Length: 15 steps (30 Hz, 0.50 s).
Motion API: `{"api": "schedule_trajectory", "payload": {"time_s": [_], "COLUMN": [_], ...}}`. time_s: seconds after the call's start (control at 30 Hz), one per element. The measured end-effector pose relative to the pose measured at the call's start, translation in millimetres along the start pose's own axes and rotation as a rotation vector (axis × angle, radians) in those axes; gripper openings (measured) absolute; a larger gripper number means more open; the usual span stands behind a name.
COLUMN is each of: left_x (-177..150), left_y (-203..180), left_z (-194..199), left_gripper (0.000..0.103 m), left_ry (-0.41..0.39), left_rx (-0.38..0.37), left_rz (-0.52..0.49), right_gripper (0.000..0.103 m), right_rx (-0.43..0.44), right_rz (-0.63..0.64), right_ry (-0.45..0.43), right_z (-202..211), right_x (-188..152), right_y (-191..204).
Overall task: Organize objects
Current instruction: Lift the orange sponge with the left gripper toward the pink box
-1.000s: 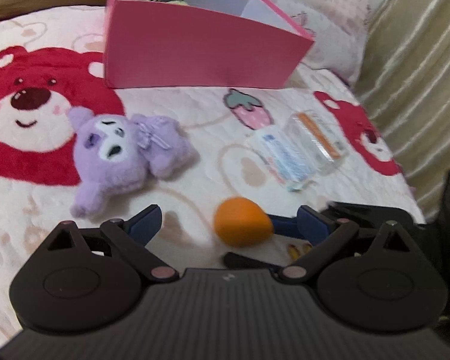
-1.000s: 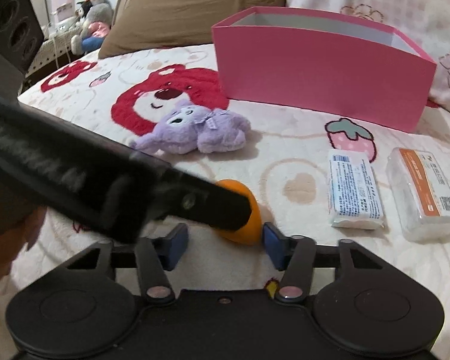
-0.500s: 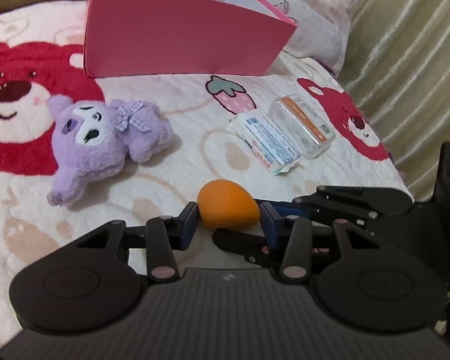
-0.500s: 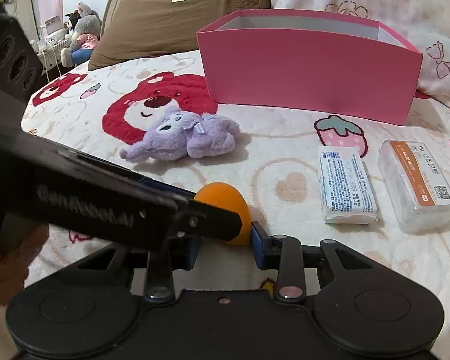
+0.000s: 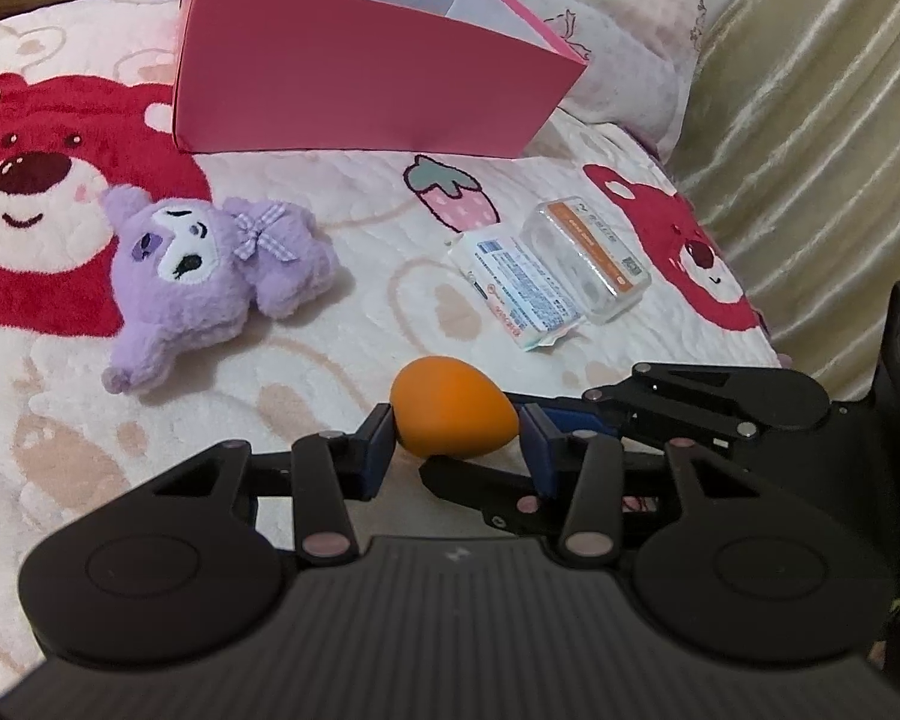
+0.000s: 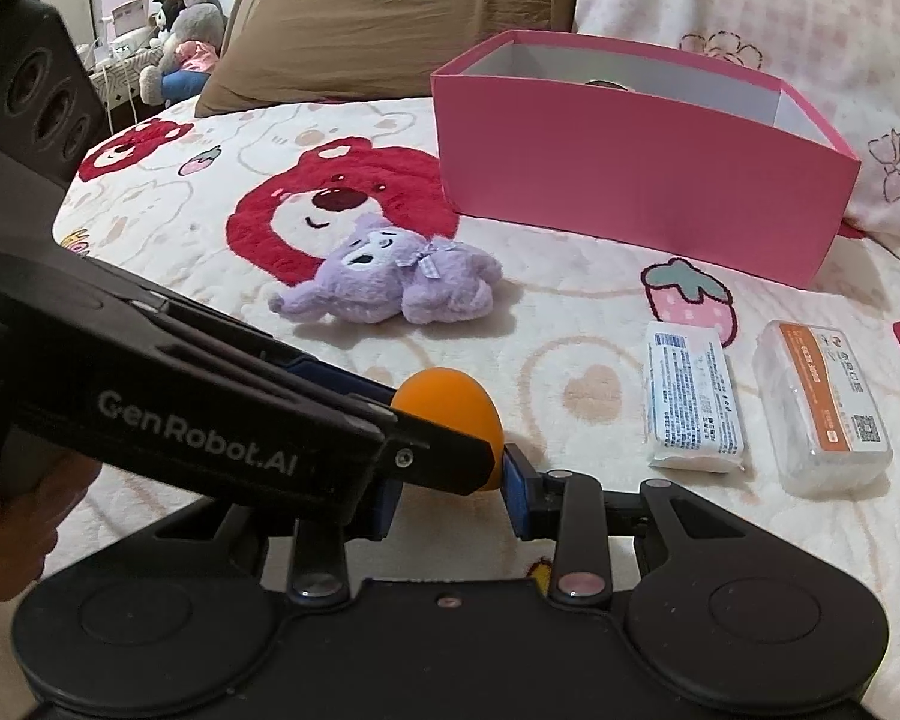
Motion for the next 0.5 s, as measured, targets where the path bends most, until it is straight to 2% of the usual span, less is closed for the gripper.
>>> {"api": "schedule_trajectory", "payload": {"time_s": [0.5], "left_x": [8.6], "left_y": [-10.0], "left_z": [19.4], "left_gripper": [0.043], "left_ry": [0.029], "left_rx": [-0.026], "left_rz": [-0.016], "right_gripper": [0.04], "right_rx": [0.001], "right_rz": [0.075], "right_ry": [0.042], "right_z": [19.0], "right_x": [9.4], "right_y": [9.4]}}
Point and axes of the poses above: each gripper's, at about its wrist camera, not at the fingertips, and z roughly against the way its jaws point, y to its left, x to its top, the point moved 3 cm from there along -z, roughly the way its jaws point, and after that the axes turned 8 degrees about x, right-handed, at the moved point
